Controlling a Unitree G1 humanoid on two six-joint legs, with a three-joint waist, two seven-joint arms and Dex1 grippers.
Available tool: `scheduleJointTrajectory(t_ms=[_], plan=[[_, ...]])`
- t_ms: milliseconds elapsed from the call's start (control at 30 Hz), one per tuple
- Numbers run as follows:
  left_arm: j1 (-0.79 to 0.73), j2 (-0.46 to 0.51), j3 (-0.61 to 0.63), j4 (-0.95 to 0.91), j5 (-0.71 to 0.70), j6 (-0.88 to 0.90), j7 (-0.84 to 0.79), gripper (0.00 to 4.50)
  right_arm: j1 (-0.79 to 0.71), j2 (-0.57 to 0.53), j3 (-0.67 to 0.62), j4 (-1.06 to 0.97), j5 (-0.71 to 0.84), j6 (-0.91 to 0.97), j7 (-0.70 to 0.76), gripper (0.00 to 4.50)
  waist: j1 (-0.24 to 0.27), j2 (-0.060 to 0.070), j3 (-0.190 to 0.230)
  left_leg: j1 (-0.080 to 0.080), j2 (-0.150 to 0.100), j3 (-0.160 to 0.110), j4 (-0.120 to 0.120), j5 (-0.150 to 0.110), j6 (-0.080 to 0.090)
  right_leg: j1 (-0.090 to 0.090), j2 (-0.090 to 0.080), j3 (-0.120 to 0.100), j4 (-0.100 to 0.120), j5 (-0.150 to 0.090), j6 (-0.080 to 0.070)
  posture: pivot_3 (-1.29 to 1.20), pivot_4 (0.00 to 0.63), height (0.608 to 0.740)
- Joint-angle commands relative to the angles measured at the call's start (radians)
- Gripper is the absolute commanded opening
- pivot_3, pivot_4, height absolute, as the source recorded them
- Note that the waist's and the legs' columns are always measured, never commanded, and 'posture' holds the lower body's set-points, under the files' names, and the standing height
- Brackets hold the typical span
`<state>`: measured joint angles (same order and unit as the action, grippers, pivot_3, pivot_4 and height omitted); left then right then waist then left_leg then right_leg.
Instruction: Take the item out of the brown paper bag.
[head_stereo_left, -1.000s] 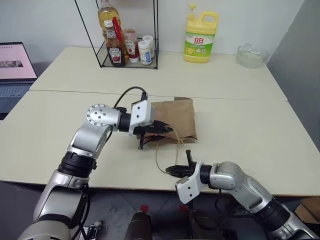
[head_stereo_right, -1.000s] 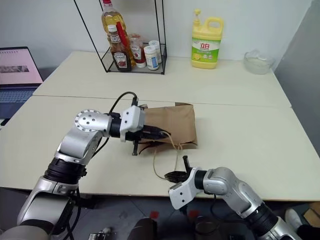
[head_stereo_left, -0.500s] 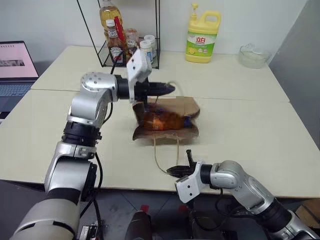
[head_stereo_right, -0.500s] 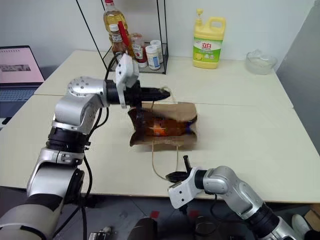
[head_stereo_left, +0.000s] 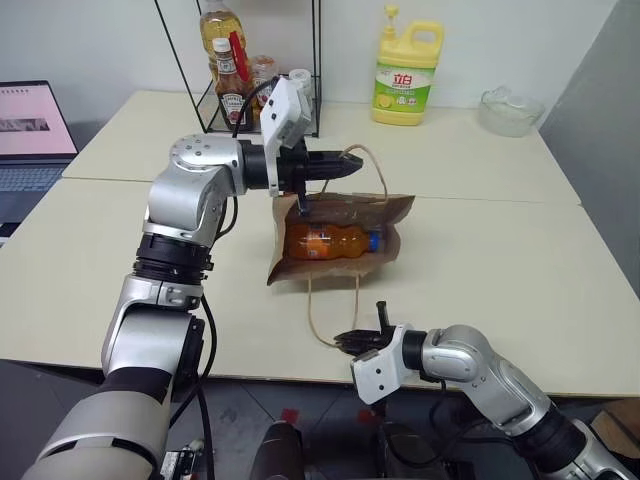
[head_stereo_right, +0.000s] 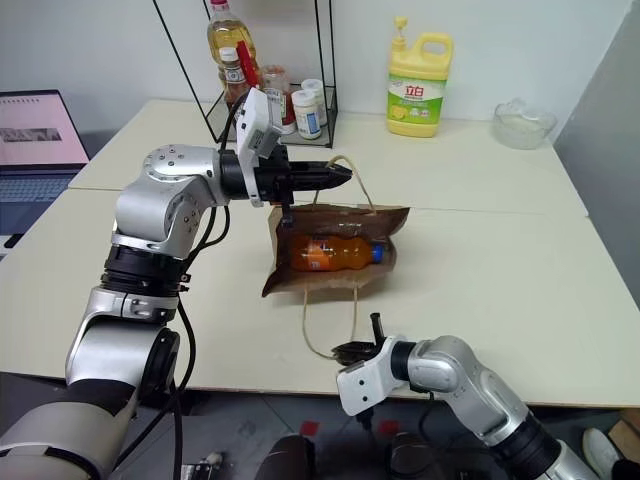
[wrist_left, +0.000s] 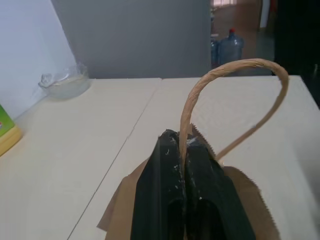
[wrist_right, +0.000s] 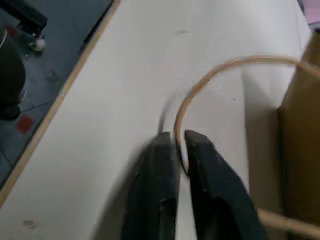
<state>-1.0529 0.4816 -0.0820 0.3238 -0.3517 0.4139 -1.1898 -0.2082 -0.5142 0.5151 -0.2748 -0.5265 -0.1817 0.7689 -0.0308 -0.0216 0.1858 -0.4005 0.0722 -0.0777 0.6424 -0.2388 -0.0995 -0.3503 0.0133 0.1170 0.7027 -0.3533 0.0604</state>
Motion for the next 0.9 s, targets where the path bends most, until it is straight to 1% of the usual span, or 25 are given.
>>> scheduleJointTrajectory(t_ms=[33,100,333,500,600,667,900], plan=[[-0.008,0.002,0.035,-0.064,-0.039,0.015,-0.002,0.0,0.025,-0.043,-0.042,-0.026,0.011,-0.015,-0.009,1.61,0.0,0.0,0.0,0.0,0.0,0.0,0.0,0.0,0.0,0.0,0.0,0.0,0.0,0.0,0.0,0.0,0.15,0.74],[-0.003,0.003,0.039,-0.075,-0.047,0.025,-0.004,0.0,0.043,-0.064,-0.067,-0.063,0.037,-0.03,-0.013,2.24,0.001,0.0,0.0,0.0,-0.001,0.0,0.0,0.0,0.0,0.0,-0.001,0.0,0.0,0.0,0.0,0.0,0.15,0.74],[0.005,0.004,0.039,-0.075,-0.055,0.023,-0.003,0.0,0.165,-0.158,-0.189,-0.195,0.189,-0.11,-0.02,2.24,0.0,0.0,0.001,-0.002,-0.002,-0.001,-0.001,0.0,0.0,0.0,-0.002,0.0,-0.003,0.0,0.0,0.0,0.15,0.74],[0.008,0.002,0.035,-0.063,-0.053,0.009,-0.008,0.0,0.233,-0.2,-0.286,-0.204,0.283,-0.204,-0.057,2.24,0.0,-0.001,0.001,-0.002,-0.002,-0.001,-0.001,0.0,0.0,0.0,-0.002,0.0,-0.004,0.0,0.001,0.0,0.15,0.74],[0.01,0.0,0.032,-0.059,-0.052,0.004,-0.011,0.0,0.237,-0.207,-0.331,-0.199,0.33,-0.24,-0.07,2.24,0.0,-0.001,0.001,-0.002,-0.002,-0.001,-0.001,0.0,0.0,0.0,-0.002,0.0,-0.004,0.0,0.001,0.0,0.15,0.74],[0.01,0.0,0.032,-0.056,-0.052,0.001,-0.014,0.0,0.211,-0.192,-0.352,-0.206,0.361,-0.213,-0.077,2.24,0.0,-0.001,0.001,-0.001,-0.002,-0.001,-0.001,0.0,0.0,0.0,-0.002,0.0,-0.004,0.0,0.001,0.0,0.15,0.74],[0.01,0.001,0.032,-0.047,-0.05,-0.008,-0.025,0.0,0.13,-0.139,-0.345,-0.233,0.424,-0.064,-0.058,2.24,0.0,-0.001,0.001,-0.002,-0.002,-0.001,-0.002,0.0,0.0,0.0,-0.002,0.0,-0.005,0.0,0.001,0.0,0.15,0.74]])
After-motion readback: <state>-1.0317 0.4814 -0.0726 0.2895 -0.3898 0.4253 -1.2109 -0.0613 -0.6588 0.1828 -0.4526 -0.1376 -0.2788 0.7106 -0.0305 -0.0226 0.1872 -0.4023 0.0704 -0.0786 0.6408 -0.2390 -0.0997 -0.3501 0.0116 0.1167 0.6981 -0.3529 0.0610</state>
